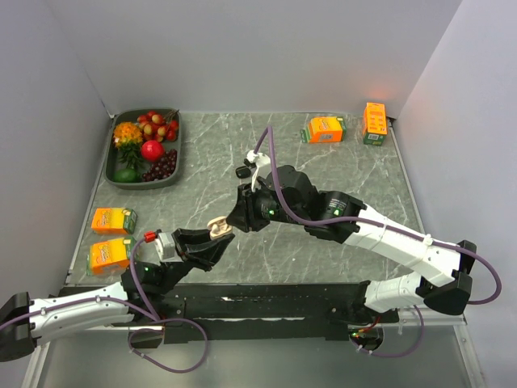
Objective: Insert the wireless bluetooth earbuds into the charging case
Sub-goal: Close the charging case.
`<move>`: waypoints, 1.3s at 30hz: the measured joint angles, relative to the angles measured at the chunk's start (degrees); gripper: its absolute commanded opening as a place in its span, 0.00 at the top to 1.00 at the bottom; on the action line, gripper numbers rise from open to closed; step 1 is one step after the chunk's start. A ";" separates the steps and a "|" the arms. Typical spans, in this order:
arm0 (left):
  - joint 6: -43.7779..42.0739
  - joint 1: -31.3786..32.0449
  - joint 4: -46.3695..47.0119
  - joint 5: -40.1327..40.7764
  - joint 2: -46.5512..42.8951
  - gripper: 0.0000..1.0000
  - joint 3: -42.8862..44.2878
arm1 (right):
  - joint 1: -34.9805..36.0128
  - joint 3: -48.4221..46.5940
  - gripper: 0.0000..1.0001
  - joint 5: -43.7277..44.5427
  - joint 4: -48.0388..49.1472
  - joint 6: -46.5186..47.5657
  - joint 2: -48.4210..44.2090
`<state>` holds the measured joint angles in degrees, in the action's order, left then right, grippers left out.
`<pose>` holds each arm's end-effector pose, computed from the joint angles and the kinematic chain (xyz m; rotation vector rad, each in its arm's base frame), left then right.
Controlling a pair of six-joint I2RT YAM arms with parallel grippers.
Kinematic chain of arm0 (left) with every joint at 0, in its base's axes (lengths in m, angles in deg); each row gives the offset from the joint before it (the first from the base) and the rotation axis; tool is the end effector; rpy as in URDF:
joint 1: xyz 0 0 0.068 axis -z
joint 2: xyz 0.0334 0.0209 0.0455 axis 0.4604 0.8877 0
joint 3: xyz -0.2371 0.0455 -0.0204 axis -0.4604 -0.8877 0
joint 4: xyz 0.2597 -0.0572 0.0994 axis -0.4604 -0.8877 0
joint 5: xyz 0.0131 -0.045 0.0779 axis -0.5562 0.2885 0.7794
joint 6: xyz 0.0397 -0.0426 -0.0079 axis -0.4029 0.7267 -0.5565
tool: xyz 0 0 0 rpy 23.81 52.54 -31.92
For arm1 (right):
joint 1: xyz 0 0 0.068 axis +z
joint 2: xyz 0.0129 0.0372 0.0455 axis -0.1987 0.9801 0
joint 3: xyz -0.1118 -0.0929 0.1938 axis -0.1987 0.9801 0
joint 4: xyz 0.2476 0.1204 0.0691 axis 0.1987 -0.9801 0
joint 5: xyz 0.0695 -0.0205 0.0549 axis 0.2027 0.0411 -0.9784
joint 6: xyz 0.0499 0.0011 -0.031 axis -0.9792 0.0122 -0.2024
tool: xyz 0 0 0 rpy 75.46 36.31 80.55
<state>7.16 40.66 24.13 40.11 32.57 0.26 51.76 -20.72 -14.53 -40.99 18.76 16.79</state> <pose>0.0774 -0.1669 0.2264 0.3415 1.0622 -1.1176 0.1426 0.2867 0.3737 -0.6273 2.0949 1.0562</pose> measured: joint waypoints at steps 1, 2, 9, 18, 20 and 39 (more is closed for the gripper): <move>0.00 0.00 -0.07 0.00 0.00 0.99 0.00 | -0.02 0.00 0.72 0.00 0.09 0.02 0.00; 0.00 0.00 -0.20 -0.02 0.00 0.99 0.00 | 0.00 0.00 0.72 -0.02 0.13 0.07 0.00; 0.00 0.00 -0.57 -0.07 0.02 0.99 0.00 | -0.02 0.02 0.87 -0.09 0.15 0.28 0.00; 0.07 0.00 -0.72 -0.07 0.13 0.99 0.00 | -0.02 0.55 1.00 -0.07 0.74 1.44 -0.72; 0.07 0.00 -0.72 -0.07 0.35 0.99 0.00 | 0.00 0.55 1.00 -0.04 0.85 2.14 -1.11; -0.02 0.00 -0.70 -0.07 1.70 0.99 0.00 | 11.34 1.73 1.00 14.60 5.46 19.87 -4.85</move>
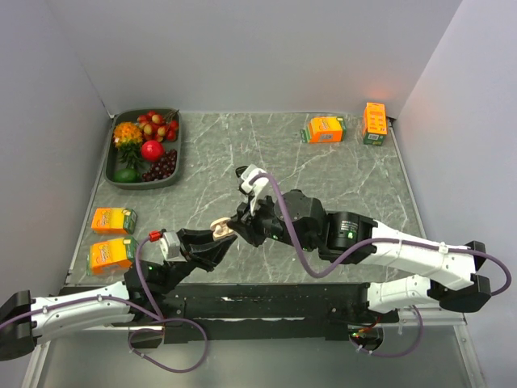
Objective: Insert the wireless bluetooth earbuds into the charging case
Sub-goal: Close the charging case.
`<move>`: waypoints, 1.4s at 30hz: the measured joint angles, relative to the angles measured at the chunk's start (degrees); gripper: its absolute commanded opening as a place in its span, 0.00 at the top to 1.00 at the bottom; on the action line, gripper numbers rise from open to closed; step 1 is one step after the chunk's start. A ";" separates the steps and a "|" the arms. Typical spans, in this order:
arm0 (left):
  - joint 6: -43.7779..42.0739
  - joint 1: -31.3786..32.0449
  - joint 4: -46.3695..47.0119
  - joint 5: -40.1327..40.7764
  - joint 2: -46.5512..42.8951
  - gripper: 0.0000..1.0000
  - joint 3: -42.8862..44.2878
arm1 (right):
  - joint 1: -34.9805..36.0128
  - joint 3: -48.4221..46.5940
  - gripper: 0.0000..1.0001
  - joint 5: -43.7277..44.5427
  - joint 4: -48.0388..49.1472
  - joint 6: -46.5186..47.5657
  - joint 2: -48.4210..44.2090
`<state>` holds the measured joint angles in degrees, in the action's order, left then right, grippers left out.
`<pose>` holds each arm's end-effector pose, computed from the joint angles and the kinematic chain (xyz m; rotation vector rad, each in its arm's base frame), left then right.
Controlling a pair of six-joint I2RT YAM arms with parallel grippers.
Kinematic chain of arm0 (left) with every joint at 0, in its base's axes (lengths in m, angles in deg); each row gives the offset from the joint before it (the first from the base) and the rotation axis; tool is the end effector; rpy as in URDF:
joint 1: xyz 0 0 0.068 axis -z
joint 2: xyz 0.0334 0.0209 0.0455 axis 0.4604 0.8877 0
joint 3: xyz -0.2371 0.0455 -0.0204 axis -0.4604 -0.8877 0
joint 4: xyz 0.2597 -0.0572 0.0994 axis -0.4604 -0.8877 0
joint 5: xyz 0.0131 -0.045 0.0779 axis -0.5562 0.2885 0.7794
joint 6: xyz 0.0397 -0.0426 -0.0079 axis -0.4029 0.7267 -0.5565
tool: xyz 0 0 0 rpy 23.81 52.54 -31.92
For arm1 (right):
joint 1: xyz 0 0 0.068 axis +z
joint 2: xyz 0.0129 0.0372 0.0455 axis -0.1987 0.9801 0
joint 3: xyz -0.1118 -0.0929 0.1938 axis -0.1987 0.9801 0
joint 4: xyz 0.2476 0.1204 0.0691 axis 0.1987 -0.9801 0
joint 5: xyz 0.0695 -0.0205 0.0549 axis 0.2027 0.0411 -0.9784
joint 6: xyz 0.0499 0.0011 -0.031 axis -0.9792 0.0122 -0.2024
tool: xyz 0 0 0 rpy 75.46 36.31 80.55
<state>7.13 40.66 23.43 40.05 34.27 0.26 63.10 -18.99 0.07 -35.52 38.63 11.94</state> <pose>0.0788 -0.1706 0.2202 0.3653 1.0983 -1.1024 0.0890 0.2886 0.3980 -0.8800 1.7297 0.8384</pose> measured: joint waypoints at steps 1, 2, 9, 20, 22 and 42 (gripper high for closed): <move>0.00 0.00 0.00 0.00 0.00 0.99 0.00 | 0.37 0.83 1.00 1.14 0.42 1.29 -0.39; 0.00 0.00 0.00 0.00 0.00 0.99 0.00 | 0.46 1.33 1.00 1.97 0.48 2.05 -0.68; 0.00 0.00 0.00 0.00 0.00 0.99 0.00 | 1.31 5.11 1.00 7.56 2.67 6.10 -2.12; 0.07 0.00 -0.02 0.00 -0.02 0.99 0.00 | 3.61 7.89 1.00 11.41 7.54 7.89 -2.78; 0.11 0.00 0.00 0.00 -0.04 0.99 0.00 | 3.76 8.15 1.00 11.67 8.20 8.15 -2.91; 0.22 0.00 0.07 -0.85 0.61 0.99 0.09 | 5.88 8.85 1.00 13.77 8.90 9.86 -1.49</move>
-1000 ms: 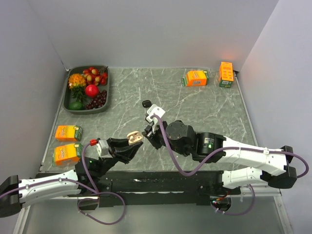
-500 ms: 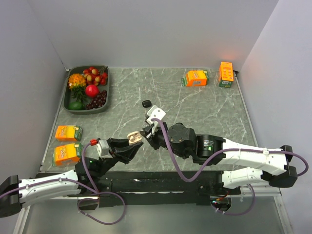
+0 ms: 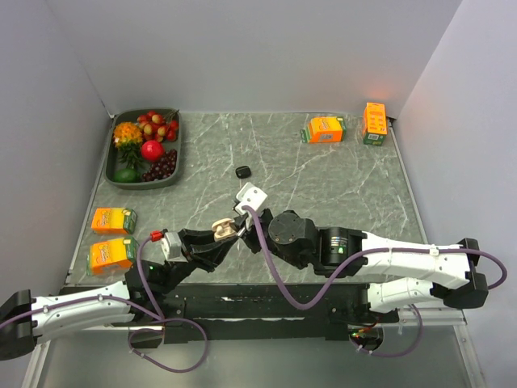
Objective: Insert the wireless bluetooth earbuds into the charging case
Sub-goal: Close the charging case.
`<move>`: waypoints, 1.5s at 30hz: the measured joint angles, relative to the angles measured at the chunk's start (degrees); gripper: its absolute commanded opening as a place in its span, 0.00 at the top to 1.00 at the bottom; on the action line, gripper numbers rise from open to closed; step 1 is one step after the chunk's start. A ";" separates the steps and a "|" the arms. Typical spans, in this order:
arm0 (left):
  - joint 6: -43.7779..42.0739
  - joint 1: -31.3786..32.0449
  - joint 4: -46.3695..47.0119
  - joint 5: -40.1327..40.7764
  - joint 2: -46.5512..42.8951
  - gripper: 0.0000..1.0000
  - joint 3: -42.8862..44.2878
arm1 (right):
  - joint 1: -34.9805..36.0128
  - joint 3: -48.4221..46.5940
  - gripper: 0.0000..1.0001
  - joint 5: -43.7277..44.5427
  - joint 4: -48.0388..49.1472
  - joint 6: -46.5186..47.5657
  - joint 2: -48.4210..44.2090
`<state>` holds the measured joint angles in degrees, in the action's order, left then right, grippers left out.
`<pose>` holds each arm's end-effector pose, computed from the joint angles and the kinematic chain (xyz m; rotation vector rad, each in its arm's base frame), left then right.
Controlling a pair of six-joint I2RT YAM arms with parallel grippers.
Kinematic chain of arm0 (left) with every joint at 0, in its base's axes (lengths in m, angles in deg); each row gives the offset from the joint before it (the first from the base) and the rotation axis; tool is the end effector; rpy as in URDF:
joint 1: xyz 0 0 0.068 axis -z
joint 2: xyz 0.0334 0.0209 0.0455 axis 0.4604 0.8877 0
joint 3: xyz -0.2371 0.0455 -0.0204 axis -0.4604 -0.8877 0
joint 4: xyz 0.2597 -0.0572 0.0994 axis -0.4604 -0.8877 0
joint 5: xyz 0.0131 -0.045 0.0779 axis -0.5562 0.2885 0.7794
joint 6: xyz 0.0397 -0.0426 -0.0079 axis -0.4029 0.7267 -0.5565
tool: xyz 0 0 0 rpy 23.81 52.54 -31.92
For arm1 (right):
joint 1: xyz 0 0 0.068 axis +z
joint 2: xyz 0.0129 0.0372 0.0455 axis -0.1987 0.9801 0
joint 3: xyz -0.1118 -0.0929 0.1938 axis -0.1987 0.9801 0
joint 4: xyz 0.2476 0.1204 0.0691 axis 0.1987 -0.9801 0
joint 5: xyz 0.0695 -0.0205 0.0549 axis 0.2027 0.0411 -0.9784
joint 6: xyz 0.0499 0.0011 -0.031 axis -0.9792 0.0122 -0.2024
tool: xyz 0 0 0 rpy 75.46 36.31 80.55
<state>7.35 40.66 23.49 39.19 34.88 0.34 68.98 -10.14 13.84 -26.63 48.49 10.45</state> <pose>0.0787 -0.1719 0.2191 0.3810 1.1013 -1.1112 0.0689 0.2974 0.3659 -0.9063 1.6107 0.6050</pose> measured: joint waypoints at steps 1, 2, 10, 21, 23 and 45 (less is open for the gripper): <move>0.00 0.00 0.00 0.00 0.00 0.99 0.00 | 0.11 0.13 1.00 0.31 0.07 0.07 0.00; 0.00 0.00 0.00 -0.02 0.00 0.99 0.02 | 0.26 0.39 1.00 0.76 0.28 0.20 0.00; 0.02 0.00 -0.44 -0.20 0.04 0.99 0.00 | 1.22 2.36 1.00 3.17 2.64 1.90 0.00; 0.39 0.00 -0.81 -0.31 0.04 0.99 0.02 | 2.27 4.02 1.00 6.91 4.44 4.33 -0.04; 0.39 0.00 -0.94 -0.31 0.04 0.99 0.02 | 2.56 4.52 1.00 7.28 4.66 4.68 -0.04; 0.83 0.00 -0.44 -0.42 0.04 0.99 0.02 | 3.32 4.22 0.47 7.65 3.65 3.04 -0.42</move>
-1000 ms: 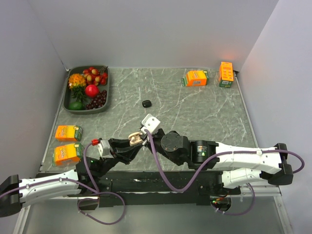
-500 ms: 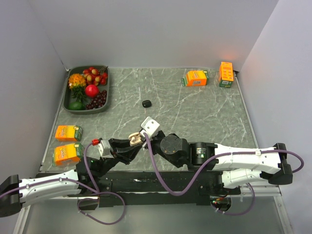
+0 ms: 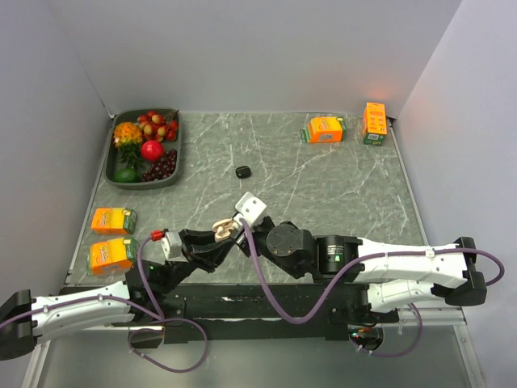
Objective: Insert the wireless bluetooth earbuds into the charging case
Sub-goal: Close the charging case.
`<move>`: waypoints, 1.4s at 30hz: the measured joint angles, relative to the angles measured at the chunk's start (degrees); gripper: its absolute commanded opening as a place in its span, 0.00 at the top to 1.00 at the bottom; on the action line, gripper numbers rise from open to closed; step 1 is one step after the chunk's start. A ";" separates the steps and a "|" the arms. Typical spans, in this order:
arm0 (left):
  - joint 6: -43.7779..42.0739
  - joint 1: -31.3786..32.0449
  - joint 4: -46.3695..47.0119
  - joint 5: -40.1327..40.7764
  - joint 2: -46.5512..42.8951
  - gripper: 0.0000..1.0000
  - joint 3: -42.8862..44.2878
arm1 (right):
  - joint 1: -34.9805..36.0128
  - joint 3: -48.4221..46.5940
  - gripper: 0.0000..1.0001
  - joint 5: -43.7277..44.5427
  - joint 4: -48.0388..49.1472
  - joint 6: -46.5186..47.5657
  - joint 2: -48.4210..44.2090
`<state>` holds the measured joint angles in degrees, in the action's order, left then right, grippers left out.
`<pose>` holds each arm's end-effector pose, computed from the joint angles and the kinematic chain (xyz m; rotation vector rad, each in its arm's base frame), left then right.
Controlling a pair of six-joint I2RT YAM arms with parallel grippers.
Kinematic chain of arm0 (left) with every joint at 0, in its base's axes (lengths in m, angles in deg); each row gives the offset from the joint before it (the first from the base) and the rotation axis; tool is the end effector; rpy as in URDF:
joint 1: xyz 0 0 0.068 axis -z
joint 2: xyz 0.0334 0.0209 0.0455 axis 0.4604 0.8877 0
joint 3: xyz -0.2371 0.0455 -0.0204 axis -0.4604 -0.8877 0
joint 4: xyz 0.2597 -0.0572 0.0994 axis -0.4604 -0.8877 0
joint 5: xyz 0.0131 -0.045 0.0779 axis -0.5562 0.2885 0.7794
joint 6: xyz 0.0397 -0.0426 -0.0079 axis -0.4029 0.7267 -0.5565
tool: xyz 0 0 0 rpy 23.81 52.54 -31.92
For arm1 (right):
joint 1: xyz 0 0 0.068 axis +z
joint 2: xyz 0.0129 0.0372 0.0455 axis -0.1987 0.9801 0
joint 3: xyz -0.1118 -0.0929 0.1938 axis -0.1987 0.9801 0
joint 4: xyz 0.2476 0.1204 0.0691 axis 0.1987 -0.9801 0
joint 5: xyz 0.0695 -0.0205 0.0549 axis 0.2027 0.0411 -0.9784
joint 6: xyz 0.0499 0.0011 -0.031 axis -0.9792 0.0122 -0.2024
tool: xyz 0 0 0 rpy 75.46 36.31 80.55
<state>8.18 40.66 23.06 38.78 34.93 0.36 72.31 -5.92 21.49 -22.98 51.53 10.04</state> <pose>0.0786 -0.1725 0.2184 0.3841 1.1102 -1.1251 0.0564 0.3000 0.3477 -0.8973 1.5814 0.4945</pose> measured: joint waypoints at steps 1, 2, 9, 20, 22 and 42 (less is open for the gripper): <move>0.00 0.00 0.09 0.02 0.00 0.99 0.00 | 0.00 -0.37 0.46 0.00 -0.09 -0.15 -0.04; 0.00 0.00 0.15 0.02 0.00 0.99 0.00 | 0.00 -0.72 0.44 -0.02 -0.11 -0.28 -0.17; 0.00 0.00 0.46 0.00 0.00 0.99 0.00 | 0.00 -3.02 0.39 -0.20 -0.28 -1.57 -2.64; -0.07 0.00 1.29 0.00 0.00 0.99 0.00 | -0.85 -7.69 1.00 0.68 -5.35 -6.05 -3.93; -0.09 0.00 1.60 0.00 0.02 0.99 0.20 | -0.94 -8.52 1.00 0.63 -7.61 -6.78 -2.99; -0.24 0.00 1.66 -0.04 -0.92 0.99 0.96 | -1.18 -13.18 0.48 -2.01 -20.94 -12.26 3.34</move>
<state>7.94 40.66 24.72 38.73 34.01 1.33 71.13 -19.10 19.48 -43.92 39.26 13.38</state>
